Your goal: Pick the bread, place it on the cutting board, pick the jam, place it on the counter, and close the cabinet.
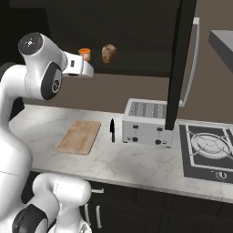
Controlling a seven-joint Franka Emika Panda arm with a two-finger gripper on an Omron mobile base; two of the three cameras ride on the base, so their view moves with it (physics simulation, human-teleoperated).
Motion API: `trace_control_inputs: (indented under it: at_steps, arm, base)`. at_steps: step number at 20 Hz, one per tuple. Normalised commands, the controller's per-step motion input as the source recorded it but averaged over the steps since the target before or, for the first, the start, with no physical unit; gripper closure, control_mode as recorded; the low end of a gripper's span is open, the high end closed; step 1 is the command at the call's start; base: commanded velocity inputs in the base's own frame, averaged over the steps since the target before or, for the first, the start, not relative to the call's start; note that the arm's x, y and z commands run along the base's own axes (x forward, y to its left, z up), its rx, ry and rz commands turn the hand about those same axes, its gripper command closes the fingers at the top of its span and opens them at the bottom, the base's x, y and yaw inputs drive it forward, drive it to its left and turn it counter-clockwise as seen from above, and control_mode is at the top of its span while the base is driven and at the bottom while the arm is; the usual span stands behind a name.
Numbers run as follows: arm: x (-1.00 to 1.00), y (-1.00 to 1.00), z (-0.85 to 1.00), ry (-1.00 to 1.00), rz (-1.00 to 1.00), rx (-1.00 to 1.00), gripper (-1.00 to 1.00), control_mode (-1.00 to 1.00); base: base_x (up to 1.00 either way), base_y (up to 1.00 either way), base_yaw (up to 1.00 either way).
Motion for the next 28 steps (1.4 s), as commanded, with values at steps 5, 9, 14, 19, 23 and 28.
trace_control_inputs:
  at_steps: [5,9,14,19,23,28]
  arm:
    - [0.1,-0.04,0.21,0.0,-0.08,0.02,-1.0,-1.0]
    - [0.28,-0.14,0.0,0.0,-0.02,0.01,-1.0,-1.0]
    - [0.41,-0.25,0.0,-0.02,0.0,0.01,-1.0,-1.0]
    - [0.44,-0.24,0.0,-0.01,0.0,0.02,-1.0,-1.0]
    - [0.45,-0.16,0.0,-0.02,0.0,0.0,-1.0,-1.0]
    - [0.46,-0.06,0.0,0.0,0.0,0.0,-1.0,-1.0]
  base:
    - [0.0,0.0,0.0]
    - [0.0,0.0,0.0]
    - [0.0,0.0,0.0]
    - [0.0,0.0,0.0]
    - [0.0,0.0,0.0]
    - [0.0,0.0,0.0]
